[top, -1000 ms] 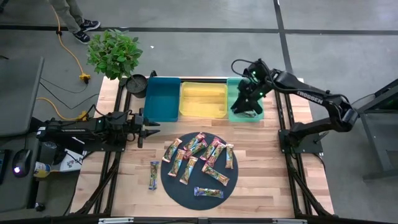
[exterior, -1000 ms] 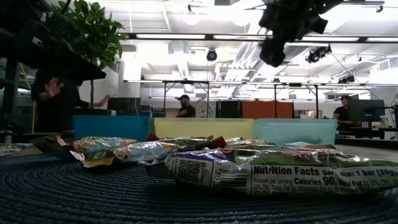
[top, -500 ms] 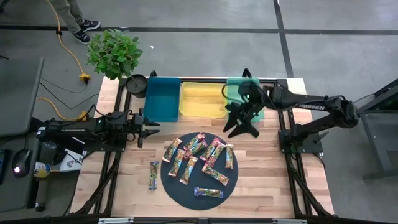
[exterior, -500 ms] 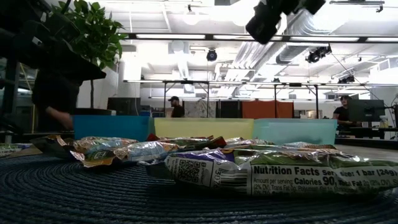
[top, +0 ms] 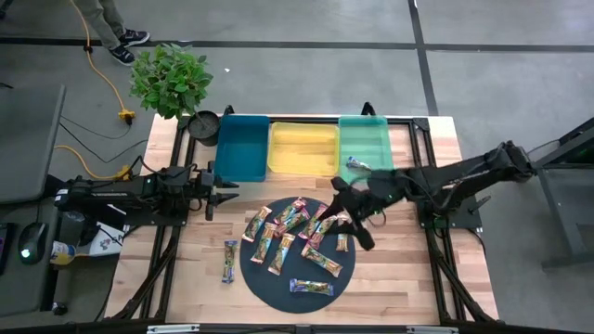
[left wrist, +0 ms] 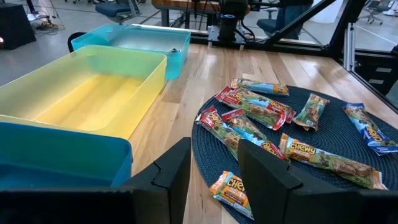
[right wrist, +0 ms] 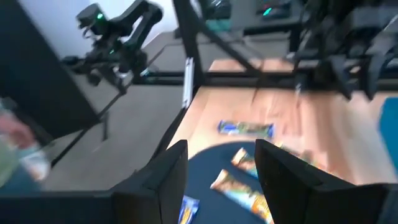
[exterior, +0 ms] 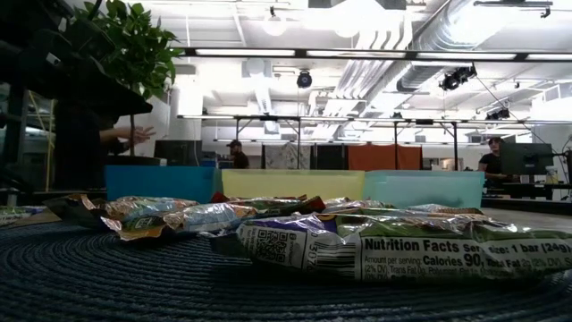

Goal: Pick and place Granola Bars by type
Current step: Put the blue granola bar into the green bin

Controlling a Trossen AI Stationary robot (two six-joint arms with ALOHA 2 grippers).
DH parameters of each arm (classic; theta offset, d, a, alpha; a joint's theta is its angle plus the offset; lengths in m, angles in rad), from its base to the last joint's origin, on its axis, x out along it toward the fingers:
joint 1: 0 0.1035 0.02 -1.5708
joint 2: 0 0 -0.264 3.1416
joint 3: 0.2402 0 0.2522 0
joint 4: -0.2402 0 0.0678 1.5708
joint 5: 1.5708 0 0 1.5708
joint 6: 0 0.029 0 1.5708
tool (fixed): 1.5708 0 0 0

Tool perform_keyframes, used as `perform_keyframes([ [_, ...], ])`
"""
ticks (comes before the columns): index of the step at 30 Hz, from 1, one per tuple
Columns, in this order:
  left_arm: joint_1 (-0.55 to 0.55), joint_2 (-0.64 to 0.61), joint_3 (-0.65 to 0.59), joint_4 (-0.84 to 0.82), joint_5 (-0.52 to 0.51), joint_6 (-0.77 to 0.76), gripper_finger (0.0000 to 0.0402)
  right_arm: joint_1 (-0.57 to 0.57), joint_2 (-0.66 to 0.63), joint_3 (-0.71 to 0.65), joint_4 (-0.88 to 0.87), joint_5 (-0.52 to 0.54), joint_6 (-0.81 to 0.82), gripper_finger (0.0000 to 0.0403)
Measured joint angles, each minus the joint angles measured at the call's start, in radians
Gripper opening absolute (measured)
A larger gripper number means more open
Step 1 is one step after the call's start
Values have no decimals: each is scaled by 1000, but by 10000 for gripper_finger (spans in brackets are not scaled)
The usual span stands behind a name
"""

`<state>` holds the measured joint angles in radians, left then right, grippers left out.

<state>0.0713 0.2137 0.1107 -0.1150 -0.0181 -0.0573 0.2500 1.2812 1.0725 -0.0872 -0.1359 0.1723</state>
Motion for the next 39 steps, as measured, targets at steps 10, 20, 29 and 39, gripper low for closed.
perform_keyframes([
  [10, 0, 0, 0, 0, 0, 0, 131, 148, 136, 259, -176, 299, -95, 172],
  [20, 0, 0, 0, 0, 0, 0, 131, 152, 565, 875, -855, 318, 56, 172],
  [29, 0, 0, 0, 0, 0, 0, 131, 151, 818, 1128, -1113, 172, 114, 172],
  [39, 0, 0, 0, 0, 0, 0, 131, 161, 856, 967, -1067, 125, 295, 172],
])
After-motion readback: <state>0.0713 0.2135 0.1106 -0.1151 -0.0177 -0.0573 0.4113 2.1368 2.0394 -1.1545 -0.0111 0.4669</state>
